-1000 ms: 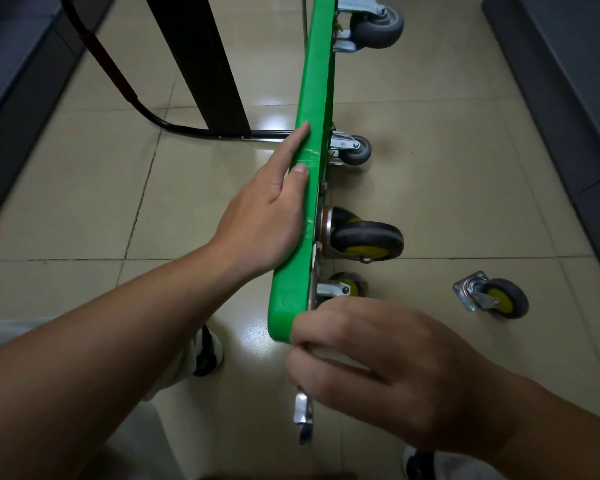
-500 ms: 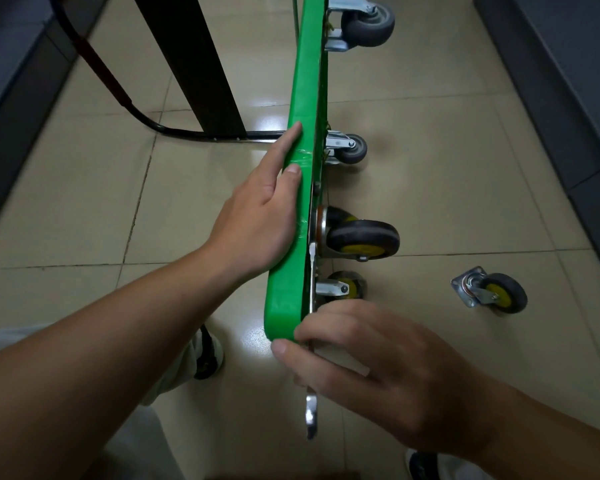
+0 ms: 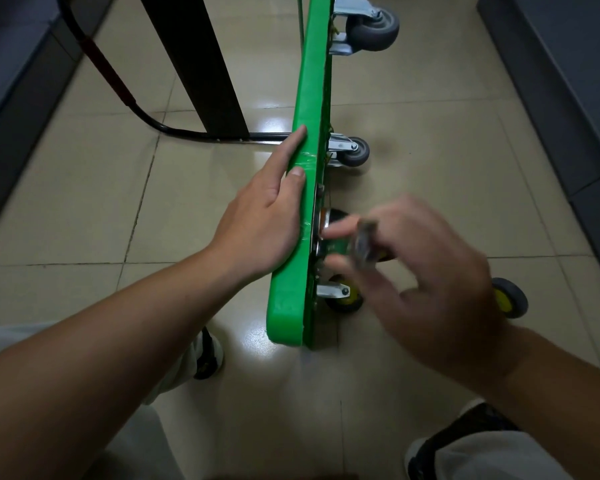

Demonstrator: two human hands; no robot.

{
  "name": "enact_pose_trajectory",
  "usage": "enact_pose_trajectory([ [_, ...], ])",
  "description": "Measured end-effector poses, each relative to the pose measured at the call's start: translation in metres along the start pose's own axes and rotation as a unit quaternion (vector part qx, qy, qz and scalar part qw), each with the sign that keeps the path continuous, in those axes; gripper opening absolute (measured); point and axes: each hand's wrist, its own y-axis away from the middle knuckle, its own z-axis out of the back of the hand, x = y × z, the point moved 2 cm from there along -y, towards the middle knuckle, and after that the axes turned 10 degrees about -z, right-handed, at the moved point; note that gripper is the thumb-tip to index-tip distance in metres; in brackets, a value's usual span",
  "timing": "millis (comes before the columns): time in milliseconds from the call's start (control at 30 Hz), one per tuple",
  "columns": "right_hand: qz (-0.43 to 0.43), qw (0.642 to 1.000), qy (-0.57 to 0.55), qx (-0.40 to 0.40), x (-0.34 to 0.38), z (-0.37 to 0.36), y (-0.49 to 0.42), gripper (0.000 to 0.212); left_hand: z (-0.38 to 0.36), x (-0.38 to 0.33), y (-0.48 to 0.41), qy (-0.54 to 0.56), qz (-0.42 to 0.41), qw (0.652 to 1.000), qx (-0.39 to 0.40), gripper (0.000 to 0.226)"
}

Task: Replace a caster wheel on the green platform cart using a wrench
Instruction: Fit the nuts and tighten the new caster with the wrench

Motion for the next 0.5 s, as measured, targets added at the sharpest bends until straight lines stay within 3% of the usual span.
enact_pose_trajectory([
  [67, -0.078, 0.994, -0.071, -0.023, -0.010, 0.001, -0.012, 0.014, 0.000, 0.001, 0.000, 0.000, 0.004, 1.000, 0.004, 0.058],
  [167, -0.225, 0.944, -0.237, -0.040, -0.026, -0.001, -0.024, 0.012, 0.000, 0.001, 0.001, -0.003, 0.008, 1.000, 0.003, 0.054],
  [333, -0.355, 0.884, -0.294, -0.072, -0.053, -0.008, -0.037, 0.013, 0.001, 0.000, 0.001, -0.004, 0.008, 1.000, 0.003, 0.053],
  [500, -0.434, 0.832, -0.339, -0.063, -0.066, -0.012, -0.035, 0.020, 0.001, 0.002, 0.000, -0.008, 0.007, 1.000, 0.012, 0.054],
])
